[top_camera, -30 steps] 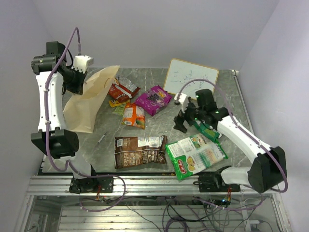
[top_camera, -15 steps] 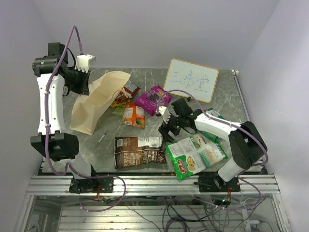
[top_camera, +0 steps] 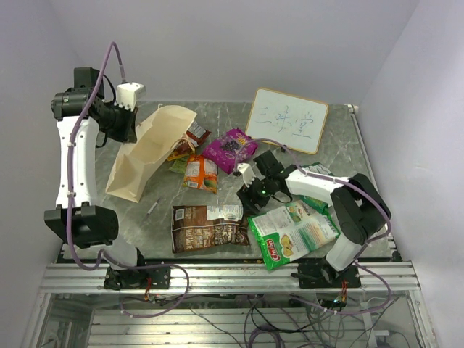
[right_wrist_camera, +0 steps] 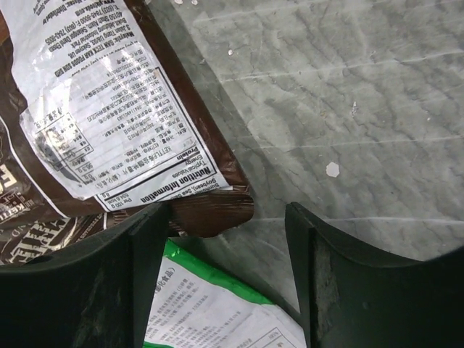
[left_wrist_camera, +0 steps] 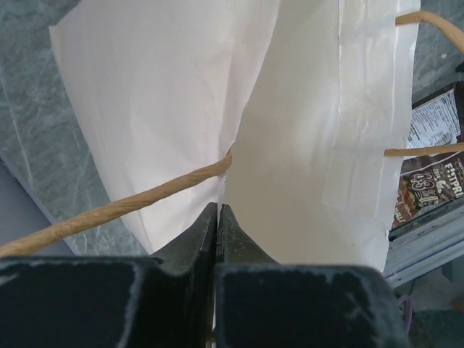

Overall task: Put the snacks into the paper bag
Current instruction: Pick up the snack from the center of the board.

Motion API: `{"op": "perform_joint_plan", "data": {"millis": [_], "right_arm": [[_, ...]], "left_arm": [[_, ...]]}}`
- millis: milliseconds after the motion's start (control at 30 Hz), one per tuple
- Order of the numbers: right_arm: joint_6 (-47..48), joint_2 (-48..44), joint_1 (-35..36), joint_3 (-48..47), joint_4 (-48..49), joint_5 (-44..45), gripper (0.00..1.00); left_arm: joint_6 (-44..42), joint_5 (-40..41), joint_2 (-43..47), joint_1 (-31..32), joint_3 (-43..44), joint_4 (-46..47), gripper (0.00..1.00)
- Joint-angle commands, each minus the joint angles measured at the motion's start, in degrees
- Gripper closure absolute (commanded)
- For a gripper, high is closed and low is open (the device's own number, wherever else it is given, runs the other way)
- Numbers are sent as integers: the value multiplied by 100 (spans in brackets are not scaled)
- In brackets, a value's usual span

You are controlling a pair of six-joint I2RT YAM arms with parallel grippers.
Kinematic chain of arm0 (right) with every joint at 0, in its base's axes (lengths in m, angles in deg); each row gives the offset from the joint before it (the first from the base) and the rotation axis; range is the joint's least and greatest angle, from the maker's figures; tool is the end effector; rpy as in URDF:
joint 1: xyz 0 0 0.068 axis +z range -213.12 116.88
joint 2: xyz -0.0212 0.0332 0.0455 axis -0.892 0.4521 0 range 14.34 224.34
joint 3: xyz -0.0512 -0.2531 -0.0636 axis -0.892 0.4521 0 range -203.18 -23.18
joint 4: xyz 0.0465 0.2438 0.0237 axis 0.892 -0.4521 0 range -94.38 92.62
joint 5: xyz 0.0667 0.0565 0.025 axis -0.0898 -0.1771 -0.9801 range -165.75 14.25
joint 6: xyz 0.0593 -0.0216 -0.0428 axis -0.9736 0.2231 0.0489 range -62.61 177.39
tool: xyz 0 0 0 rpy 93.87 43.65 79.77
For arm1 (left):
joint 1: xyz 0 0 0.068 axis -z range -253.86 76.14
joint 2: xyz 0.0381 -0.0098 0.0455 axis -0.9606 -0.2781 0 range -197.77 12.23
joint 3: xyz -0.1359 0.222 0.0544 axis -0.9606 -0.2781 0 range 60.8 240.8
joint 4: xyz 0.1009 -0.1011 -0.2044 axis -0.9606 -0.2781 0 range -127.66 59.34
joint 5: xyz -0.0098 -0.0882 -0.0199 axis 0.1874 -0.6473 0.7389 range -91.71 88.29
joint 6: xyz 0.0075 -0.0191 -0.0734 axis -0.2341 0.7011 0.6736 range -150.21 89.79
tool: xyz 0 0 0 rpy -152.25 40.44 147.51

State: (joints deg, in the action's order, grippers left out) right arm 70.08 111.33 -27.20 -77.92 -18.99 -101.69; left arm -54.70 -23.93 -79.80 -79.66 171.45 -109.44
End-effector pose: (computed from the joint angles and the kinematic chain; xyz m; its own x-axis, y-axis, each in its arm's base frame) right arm 0.2440 0.2116 0.1384 -0.5591 -0.6489 -0.5161 -0.8266 0.4845 0.2863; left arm 0.2974 0.0056 0.3852 -0.7465 0.3098 -0.5888 0.4429 0.8918 -0.0922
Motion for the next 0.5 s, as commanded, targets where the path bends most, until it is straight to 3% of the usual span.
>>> {"op": "perform_joint_plan", "data": {"millis": [0, 133, 367, 467], "right_arm": [[-298, 175, 12, -44, 165, -253, 38], [-346, 303, 6, -109, 172, -511, 49], [-311, 491, -106, -418, 79, -924, 89], [-260, 396, -210, -562, 44, -1076, 99]], "left_arm": [[44, 14, 233, 37, -88, 347, 89], [90, 108, 310, 51, -127, 494, 87], [63, 292, 469, 70, -309, 808, 83], [49, 344, 562, 72, -470, 1022, 83]]}}
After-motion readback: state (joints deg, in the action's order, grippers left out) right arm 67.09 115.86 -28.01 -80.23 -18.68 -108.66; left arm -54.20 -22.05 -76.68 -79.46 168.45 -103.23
